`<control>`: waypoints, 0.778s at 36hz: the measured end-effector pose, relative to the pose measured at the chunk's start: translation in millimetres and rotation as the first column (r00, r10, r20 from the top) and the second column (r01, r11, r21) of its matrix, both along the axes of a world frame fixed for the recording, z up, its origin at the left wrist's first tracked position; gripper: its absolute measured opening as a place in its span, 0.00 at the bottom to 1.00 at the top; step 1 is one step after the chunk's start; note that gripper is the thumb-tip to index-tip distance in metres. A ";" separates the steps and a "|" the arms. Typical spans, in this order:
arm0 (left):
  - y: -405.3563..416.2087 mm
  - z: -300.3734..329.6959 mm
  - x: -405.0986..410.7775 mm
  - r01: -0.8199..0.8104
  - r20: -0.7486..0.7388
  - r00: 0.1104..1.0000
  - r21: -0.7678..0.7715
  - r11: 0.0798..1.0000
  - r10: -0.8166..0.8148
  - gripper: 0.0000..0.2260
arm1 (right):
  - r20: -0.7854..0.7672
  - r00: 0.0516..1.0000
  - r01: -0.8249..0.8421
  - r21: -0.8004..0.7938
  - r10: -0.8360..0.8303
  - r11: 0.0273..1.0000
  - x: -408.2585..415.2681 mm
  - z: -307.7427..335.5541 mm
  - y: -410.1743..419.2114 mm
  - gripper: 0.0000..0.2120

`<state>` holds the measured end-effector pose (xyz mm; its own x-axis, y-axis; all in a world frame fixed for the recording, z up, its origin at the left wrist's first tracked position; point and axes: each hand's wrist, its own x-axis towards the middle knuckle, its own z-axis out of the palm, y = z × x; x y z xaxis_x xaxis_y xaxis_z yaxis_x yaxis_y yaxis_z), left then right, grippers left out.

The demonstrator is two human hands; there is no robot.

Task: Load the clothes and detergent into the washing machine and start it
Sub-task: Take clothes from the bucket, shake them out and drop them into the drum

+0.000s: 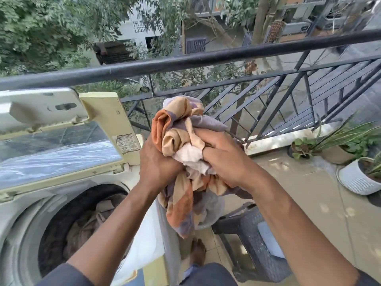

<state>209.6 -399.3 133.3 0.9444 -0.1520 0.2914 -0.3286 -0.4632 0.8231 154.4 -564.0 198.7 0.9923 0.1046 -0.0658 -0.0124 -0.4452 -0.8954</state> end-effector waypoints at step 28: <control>2.4 42.2 36.2 -0.042 -0.027 0.999 -0.565 0.824 0.032 0.30 | -0.398 0.838 0.482 0.216 -0.374 0.849 -1.4 -201.7 -55.1 0.29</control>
<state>245.8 -396.9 175.5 0.9512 0.0696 0.3006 -0.3054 0.0733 0.9494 153.0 -619.1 -3.1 0.8647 -0.2578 -0.4310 -0.4553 -0.0402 -0.8894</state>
